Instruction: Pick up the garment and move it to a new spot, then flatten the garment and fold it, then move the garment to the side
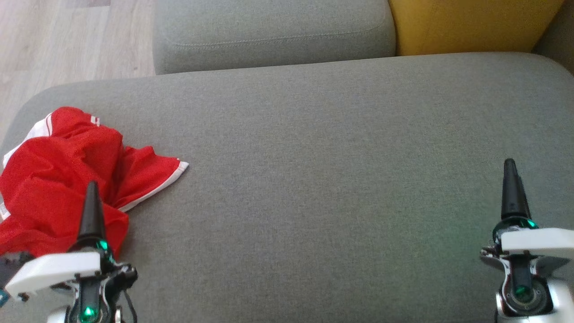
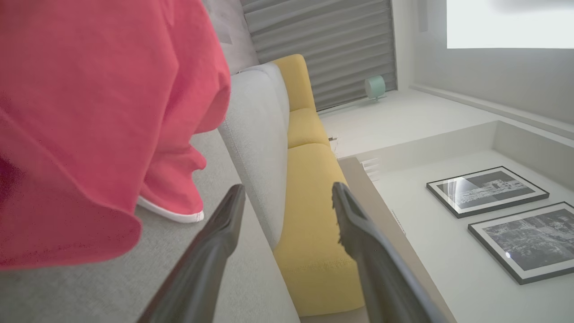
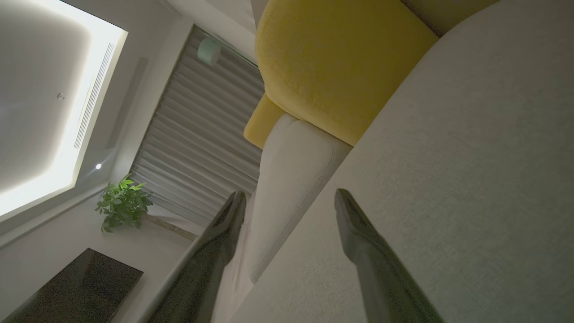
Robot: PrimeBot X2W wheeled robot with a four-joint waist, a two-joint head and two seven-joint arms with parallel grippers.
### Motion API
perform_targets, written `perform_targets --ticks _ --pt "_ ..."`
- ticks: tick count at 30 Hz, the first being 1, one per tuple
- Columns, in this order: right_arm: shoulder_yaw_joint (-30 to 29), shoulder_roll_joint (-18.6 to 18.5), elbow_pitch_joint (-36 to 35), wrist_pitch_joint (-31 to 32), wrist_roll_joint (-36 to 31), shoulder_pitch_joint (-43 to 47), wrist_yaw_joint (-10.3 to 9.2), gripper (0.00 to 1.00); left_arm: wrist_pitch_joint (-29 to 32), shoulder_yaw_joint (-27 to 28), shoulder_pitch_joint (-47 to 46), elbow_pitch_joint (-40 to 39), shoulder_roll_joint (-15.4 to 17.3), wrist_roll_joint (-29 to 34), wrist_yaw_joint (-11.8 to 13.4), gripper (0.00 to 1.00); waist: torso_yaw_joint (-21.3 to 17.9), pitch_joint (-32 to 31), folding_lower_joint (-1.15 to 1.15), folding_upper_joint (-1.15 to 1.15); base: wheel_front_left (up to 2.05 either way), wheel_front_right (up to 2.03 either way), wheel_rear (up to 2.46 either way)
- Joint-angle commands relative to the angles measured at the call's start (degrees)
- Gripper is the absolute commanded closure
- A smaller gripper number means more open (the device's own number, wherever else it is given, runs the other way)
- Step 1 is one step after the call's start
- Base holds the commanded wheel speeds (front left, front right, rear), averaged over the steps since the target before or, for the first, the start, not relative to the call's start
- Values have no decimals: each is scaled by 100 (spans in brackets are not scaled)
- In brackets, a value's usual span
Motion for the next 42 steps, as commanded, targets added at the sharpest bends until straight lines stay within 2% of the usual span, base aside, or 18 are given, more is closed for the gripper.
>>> perform_targets --ticks 1,13,23,34,42 --pt "45 -141 -249 -57 -103 -328 -2 0 -33 119 -356 -229 74 56 -9 0 0 0 0 0 0 0 0" --pt "272 -290 -590 -259 -1598 -492 -2 0 -234 -70 -420 -827 83 1117 220 0 -7 5 0 0 0 0 0" --pt "547 -345 -455 -445 -2684 -487 -3 0 -418 -589 -388 -1007 91 2600 371 0 -15 -7 0 0 0 0 0" --pt "718 -322 -304 -614 -3559 -497 -3 0 -586 -1057 -411 -960 101 4007 478 0 3 6 0 0 0 0 0" --pt "823 -269 -108 -749 -4205 -529 -4 0 -720 -1443 -427 -849 273 4925 805 0 -10 4 0 0 0 0 0"
